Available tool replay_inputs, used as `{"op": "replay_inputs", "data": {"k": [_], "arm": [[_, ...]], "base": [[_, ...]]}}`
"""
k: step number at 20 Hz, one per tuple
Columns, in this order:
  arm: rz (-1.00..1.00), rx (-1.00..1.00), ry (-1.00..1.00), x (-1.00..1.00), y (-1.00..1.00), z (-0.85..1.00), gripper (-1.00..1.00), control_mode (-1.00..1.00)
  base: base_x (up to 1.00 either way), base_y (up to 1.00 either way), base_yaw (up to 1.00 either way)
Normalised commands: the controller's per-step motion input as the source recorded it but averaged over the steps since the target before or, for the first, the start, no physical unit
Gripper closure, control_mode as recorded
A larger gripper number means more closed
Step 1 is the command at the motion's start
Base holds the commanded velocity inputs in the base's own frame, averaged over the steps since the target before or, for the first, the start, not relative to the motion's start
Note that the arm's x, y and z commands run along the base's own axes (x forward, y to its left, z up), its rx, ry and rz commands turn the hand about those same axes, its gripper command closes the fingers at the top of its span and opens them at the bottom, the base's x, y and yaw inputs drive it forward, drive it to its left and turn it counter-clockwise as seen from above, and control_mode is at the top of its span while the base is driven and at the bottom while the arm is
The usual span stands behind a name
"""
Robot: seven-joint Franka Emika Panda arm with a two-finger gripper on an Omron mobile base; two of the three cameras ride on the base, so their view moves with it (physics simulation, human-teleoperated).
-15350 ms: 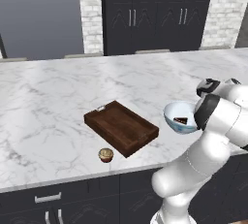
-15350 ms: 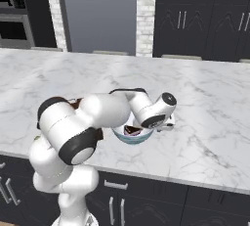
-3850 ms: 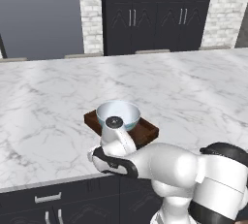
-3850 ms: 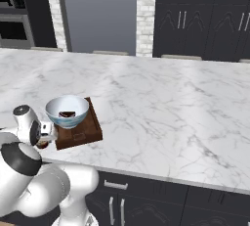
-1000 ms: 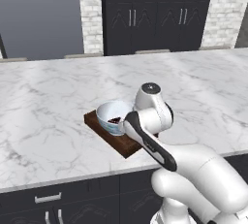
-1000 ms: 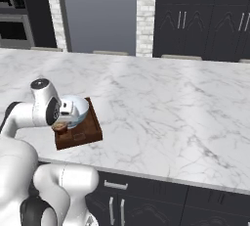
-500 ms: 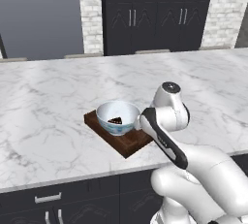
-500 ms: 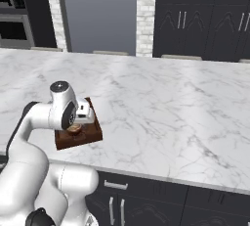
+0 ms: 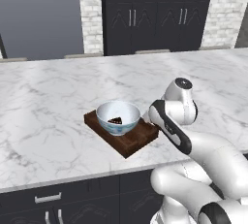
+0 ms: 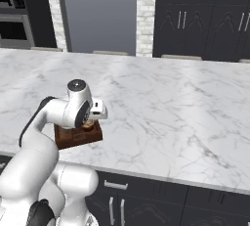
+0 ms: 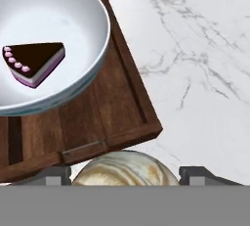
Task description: Place the bowl with cake and the cupcake onto the tray.
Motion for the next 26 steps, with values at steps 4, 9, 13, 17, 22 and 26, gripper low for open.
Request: {"op": "replay_inputs", "data": {"k": [4, 9, 13, 17, 22, 26], "arm": [[0.00, 0.02, 0.00, 0.45, -0.03, 0.06, 1.00, -1.00], [0.00, 0.02, 0.00, 0.31, 0.00, 0.00, 1.00, -1.00], [0.00, 0.01, 0.00, 0.20, 0.01, -0.04, 1.00, -1.00], [0.00, 0.01, 0.00, 0.09, 0.07, -0.18, 1.00, -1.00], [0.00, 0.03, 0.01, 0.02, 0.18, -0.33, 1.00, -1.00], [0.00, 0.04, 0.00, 0.06, 0.17, -0.35, 1.00, -1.00]], "base": [[0.00, 0.00, 0.00], [0.00, 0.00, 0.00], [0.00, 0.00, 0.00], [0.00, 0.00, 0.00], [0.00, 0.00, 0.00], [0.00, 0.00, 0.00]]}}
